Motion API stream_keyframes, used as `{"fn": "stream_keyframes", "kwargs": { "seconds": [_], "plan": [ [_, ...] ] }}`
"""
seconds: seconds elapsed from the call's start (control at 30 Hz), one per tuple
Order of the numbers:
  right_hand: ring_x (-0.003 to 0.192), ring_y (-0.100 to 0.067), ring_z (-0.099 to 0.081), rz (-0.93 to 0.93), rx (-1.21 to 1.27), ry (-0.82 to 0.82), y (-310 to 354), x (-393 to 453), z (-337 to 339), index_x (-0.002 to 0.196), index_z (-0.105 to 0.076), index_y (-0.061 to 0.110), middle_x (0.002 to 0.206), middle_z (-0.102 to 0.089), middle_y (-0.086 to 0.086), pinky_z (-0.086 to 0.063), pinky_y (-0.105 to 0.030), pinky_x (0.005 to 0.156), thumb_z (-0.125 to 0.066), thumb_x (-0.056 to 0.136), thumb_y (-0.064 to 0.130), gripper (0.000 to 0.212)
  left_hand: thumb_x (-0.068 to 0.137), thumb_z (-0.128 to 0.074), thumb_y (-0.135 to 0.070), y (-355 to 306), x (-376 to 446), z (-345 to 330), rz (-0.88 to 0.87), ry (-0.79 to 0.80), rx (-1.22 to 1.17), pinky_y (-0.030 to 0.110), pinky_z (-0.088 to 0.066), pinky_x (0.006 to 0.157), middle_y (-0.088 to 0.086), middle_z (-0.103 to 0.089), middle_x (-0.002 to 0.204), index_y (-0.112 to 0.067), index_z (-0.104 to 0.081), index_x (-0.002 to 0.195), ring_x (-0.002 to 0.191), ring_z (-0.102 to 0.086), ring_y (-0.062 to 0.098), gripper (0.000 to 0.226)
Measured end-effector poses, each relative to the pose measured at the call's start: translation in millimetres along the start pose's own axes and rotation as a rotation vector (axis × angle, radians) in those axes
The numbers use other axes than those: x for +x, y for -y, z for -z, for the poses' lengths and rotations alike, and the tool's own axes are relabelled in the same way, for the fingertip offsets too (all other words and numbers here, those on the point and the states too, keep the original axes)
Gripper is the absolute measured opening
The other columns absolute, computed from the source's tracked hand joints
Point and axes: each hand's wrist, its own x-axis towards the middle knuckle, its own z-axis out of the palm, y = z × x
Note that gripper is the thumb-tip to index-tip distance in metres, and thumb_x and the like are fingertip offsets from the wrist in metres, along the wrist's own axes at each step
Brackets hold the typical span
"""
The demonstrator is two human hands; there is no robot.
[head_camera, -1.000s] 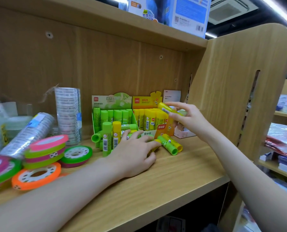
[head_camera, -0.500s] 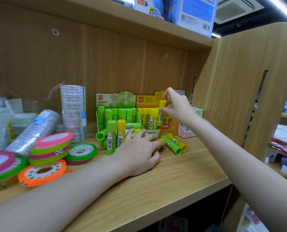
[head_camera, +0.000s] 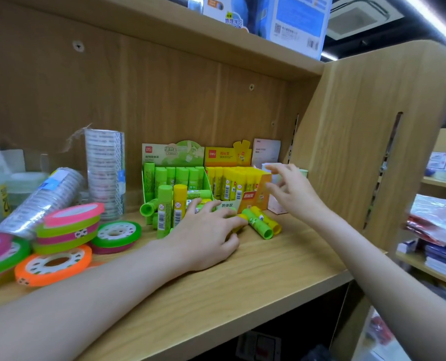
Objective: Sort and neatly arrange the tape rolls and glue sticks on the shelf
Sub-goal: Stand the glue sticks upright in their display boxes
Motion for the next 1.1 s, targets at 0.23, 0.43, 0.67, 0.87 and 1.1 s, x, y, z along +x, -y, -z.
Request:
{"fn": "stream_keyframes", "kwargs": {
  "seconds": [0.23,0.43,0.67,0.87,1.1],
  "plan": [
    [0.091,-0.014,-0.053,-0.092,-0.231,0.527,5,-18,19,0.133,-0.044,0.030,0.106,-0.059,0.000,-0.046,-0.027,0.083,-0.068,0.083,0.021,0.056,0.097,-0.028,-0.037,0,0,1,0.008,0.016,-0.003,0.049,-0.004,0.115,-0.010,-0.029,0.149,-0.040,-0.030,0.141,0.142,-0.014,0.017,0.043],
    [0.068,-0.013,-0.057,-0.118,0.222,0.166,2,-4,34,0.096,-0.056,0.014,0.089,-0.064,-0.005,-0.043,-0.023,0.058,-0.070,0.080,0.013,0.021,0.097,-0.028,-0.037,0,-1,0,0.002,0.007,-0.015,0.048,-0.003,0.116,-0.011,-0.028,0.149,-0.041,-0.030,0.140,0.142,-0.012,0.016,0.043],
    [0.058,-0.007,-0.043,0.144,0.089,-0.021,35,47,6,0.094,-0.066,0.020,0.070,-0.048,0.003,-0.036,-0.022,0.058,-0.073,0.078,0.021,0.017,0.097,-0.028,-0.037,0,-1,-1,-0.004,-0.003,-0.002,0.049,-0.002,0.115,-0.010,-0.028,0.149,-0.040,-0.030,0.141,0.142,-0.012,0.017,0.044],
    [0.082,-0.023,-0.051,0.172,-0.061,0.010,43,72,-36,0.105,-0.049,0.008,0.094,-0.059,-0.010,-0.042,-0.034,0.072,-0.074,0.077,0.020,0.039,0.097,-0.029,-0.036,1,0,-1,-0.003,-0.001,-0.003,0.051,-0.002,0.115,-0.008,-0.028,0.150,-0.038,-0.031,0.140,0.142,-0.012,0.019,0.044],
    [0.107,-0.023,-0.043,0.180,-0.128,0.004,29,75,-52,0.105,-0.062,0.009,0.106,-0.063,-0.005,-0.032,-0.029,0.079,-0.066,0.085,0.027,0.027,0.097,-0.029,-0.036,1,1,-1,-0.010,-0.001,0.008,0.052,-0.003,0.115,-0.006,-0.029,0.150,-0.037,-0.032,0.141,0.141,-0.013,0.019,0.044]
  ]
}}
